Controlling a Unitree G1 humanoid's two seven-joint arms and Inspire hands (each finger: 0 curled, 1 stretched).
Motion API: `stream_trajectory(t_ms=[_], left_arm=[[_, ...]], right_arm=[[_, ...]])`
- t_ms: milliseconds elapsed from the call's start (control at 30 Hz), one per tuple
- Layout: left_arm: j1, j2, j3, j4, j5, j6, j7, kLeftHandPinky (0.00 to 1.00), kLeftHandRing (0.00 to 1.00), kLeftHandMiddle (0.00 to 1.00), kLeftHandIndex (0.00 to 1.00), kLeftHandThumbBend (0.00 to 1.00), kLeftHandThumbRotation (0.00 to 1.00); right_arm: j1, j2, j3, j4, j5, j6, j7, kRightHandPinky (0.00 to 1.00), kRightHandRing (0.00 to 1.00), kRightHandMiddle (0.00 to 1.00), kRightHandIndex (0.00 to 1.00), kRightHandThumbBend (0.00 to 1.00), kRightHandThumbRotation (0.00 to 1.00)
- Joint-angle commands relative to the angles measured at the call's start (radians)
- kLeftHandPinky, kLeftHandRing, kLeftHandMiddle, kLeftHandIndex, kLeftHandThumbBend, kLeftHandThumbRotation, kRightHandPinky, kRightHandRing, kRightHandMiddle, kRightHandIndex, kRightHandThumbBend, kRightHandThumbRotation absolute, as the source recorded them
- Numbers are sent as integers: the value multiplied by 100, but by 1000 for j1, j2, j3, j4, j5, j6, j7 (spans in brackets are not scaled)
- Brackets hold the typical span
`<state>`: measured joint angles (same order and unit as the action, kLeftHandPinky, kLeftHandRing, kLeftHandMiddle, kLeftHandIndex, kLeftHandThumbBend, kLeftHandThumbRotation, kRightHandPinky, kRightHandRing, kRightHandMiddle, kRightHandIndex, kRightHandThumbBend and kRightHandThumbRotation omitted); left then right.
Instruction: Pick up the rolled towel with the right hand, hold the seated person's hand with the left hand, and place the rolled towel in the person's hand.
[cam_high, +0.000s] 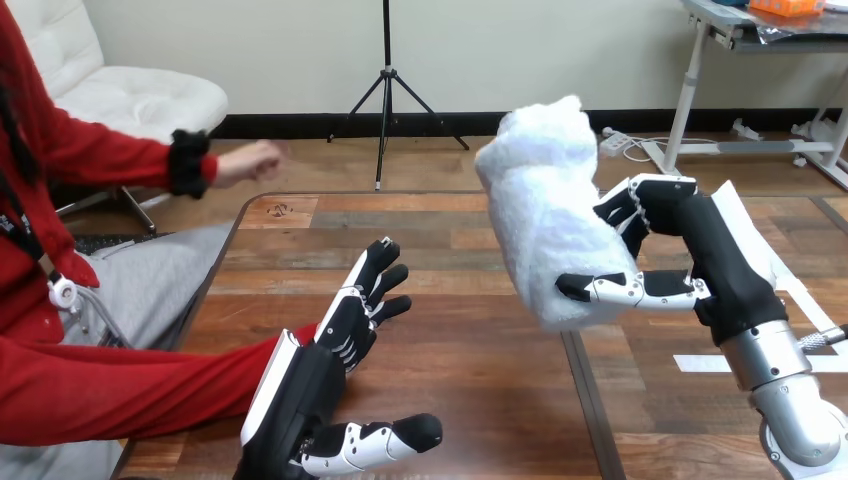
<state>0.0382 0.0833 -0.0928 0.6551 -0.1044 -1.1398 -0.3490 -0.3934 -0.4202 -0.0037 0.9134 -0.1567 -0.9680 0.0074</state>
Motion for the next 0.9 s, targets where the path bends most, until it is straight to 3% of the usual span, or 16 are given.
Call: stream_trajectory(t_ms=[0, 267, 367, 500, 867], left_arm=[[-50, 11, 35, -36, 20, -22, 29, 85, 94, 97, 97, 100, 55], [-54, 32, 67, -60, 81, -12, 71, 86, 95, 98, 97, 100, 53], [-52, 44, 103, -83, 166, -2, 121, 88, 95, 98, 97, 100, 53], [-37, 68, 167, -152, 336, 40, 219, 88, 95, 97, 98, 100, 57], [10, 122, 240, -361, 599, 192, 384, 93, 97, 98, 98, 100, 59]], right_arm=[[-66, 8, -34, -5, -2, -63, -51, 28, 32, 38, 39, 79, 0], [-59, 17, -28, 14, -26, -90, -85, 27, 31, 38, 39, 77, 0], [-60, 24, -24, 30, -34, -99, -99, 25, 30, 37, 40, 77, 0], [-57, 33, -19, 43, -48, -106, -117, 25, 29, 37, 40, 76, 0], [-48, 50, -3, 58, -119, -129, -181, 26, 30, 38, 39, 77, 0]])
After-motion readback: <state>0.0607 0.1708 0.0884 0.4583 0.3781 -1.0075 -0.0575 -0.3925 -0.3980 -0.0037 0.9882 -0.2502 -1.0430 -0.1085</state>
